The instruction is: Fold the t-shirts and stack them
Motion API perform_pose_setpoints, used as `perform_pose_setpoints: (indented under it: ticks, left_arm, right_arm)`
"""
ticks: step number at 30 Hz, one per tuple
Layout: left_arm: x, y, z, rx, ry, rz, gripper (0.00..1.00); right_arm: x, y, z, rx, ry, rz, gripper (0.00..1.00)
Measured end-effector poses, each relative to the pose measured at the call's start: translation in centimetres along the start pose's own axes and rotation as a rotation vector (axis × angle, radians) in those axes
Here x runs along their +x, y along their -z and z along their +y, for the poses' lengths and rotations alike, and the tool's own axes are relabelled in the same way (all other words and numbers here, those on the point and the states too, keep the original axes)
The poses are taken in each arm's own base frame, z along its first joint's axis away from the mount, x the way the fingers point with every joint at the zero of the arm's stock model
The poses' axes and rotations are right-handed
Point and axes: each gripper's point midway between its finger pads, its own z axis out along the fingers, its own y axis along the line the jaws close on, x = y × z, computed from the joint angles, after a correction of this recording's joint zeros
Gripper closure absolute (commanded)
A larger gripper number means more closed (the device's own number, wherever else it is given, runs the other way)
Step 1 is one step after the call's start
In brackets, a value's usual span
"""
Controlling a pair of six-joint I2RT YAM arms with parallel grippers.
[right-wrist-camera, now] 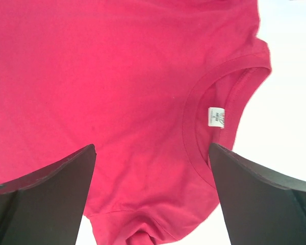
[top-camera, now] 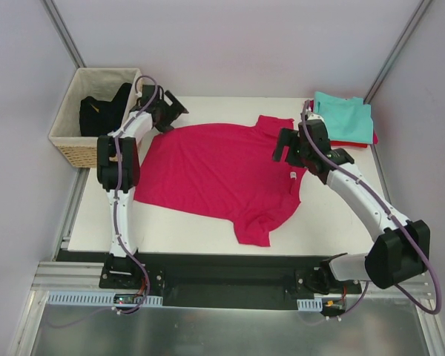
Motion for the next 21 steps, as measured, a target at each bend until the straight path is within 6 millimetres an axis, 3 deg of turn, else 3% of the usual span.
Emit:
perform_pose_setpoints:
  ticks: [3, 6, 10, 14, 18, 21]
  left_arm:
    - [1.6, 0.7, 0.0, -0.009, -0.009, 0.026, 0.07]
    - [5.6, 2.7, 0.2, -0.037, -0.028, 0.09, 0.06]
    - [11.3, 6.5, -1.1, -0.032, -0.086, 0.162, 0.05]
    - [15.1, 10.7, -2.7, 0.011, -0.149, 0.191, 0.04]
    - [15.7, 14.4, -2.5, 0.034, -0.166, 0.165, 0.04]
    - [15.4, 16.2, -1.3, 0.02, -0.171, 0.124, 0.04]
  right_arm:
    - [0.5, -1.0, 0.7, -0.02, 0.001, 0.019, 0.04]
    - [2.0, -2.6, 2.1, -0.058, 0.004, 0.075, 0.04]
    - [5.3, -5.7, 6.6, -0.179, 0.035, 0.19, 0.04]
    - [8.7, -7.6, 11.3, -0.32, 0.063, 0.29, 0.04]
    - [11.0, -8.9, 13.3, -0.399, 0.033, 0.348, 0.04]
    - [12.8, -9.7, 12.5, -0.386, 0.007, 0.375, 0.04]
